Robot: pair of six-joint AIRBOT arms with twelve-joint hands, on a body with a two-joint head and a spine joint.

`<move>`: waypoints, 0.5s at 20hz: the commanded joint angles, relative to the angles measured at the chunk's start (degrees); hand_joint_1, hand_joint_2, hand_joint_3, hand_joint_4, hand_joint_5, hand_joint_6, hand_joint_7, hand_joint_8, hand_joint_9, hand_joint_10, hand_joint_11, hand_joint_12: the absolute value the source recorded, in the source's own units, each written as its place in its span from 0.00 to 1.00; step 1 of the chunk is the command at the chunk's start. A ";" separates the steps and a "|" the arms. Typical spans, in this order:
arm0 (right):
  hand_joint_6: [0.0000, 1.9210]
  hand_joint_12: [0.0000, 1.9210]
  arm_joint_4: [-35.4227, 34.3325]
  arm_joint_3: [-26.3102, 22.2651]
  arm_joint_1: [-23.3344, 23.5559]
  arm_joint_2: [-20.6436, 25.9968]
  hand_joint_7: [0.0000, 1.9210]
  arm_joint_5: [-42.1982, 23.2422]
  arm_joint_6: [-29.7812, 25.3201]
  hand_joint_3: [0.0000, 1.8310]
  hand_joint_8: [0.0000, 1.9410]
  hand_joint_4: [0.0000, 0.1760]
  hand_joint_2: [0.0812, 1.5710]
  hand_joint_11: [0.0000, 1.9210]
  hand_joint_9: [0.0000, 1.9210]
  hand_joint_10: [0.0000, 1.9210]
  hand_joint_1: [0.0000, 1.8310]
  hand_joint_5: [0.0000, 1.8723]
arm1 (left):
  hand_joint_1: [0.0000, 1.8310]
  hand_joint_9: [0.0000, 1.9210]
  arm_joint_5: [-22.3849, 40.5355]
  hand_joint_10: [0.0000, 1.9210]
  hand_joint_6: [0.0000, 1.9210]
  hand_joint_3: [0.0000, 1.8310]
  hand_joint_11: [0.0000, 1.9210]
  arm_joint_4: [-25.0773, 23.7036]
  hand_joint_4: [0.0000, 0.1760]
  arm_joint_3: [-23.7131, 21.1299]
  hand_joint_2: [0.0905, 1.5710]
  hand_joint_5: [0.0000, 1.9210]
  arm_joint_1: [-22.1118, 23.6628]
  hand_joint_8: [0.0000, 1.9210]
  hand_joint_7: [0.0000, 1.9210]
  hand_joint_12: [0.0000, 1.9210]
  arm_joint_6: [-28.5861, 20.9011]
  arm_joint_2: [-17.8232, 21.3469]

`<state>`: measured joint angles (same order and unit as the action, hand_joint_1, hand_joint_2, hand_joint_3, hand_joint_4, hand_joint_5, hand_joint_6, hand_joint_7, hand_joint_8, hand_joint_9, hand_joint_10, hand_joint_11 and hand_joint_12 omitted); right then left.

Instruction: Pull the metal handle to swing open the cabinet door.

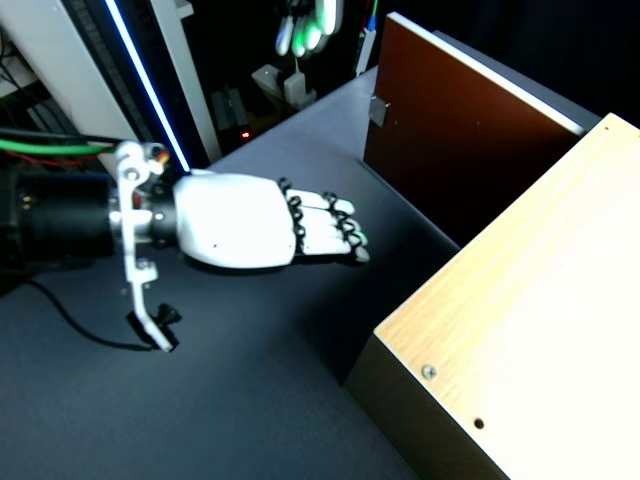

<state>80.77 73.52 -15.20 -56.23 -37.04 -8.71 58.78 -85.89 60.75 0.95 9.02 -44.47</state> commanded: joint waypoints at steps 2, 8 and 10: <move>0.00 0.19 -3.42 -0.38 0.49 1.34 0.06 -4.81 0.14 0.00 0.00 0.00 0.94 0.00 0.05 0.00 0.00 0.05 | 0.00 0.25 1.47 0.00 0.00 0.00 0.04 5.77 0.00 0.07 0.99 0.24 0.56 0.00 0.26 0.48 0.55 0.41; 0.00 0.18 -1.53 -1.12 -0.47 3.63 0.06 -15.84 6.07 0.00 0.00 0.00 0.94 0.00 0.05 0.00 0.00 0.05 | 0.00 0.25 1.46 0.00 0.00 0.00 0.04 5.77 0.00 0.07 0.99 0.25 0.56 0.00 0.27 0.49 0.55 0.41; 0.00 0.17 -1.02 -1.60 -0.66 4.35 0.06 -19.71 8.39 0.00 0.00 0.00 0.93 0.00 0.05 0.00 0.00 0.04 | 0.00 0.25 1.46 0.00 0.00 0.00 0.04 5.78 0.00 0.07 0.99 0.25 0.56 0.00 0.26 0.49 0.55 0.41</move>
<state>84.29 71.92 -16.05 -52.16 -52.64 -0.36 58.78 -85.91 60.75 0.97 9.02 -44.47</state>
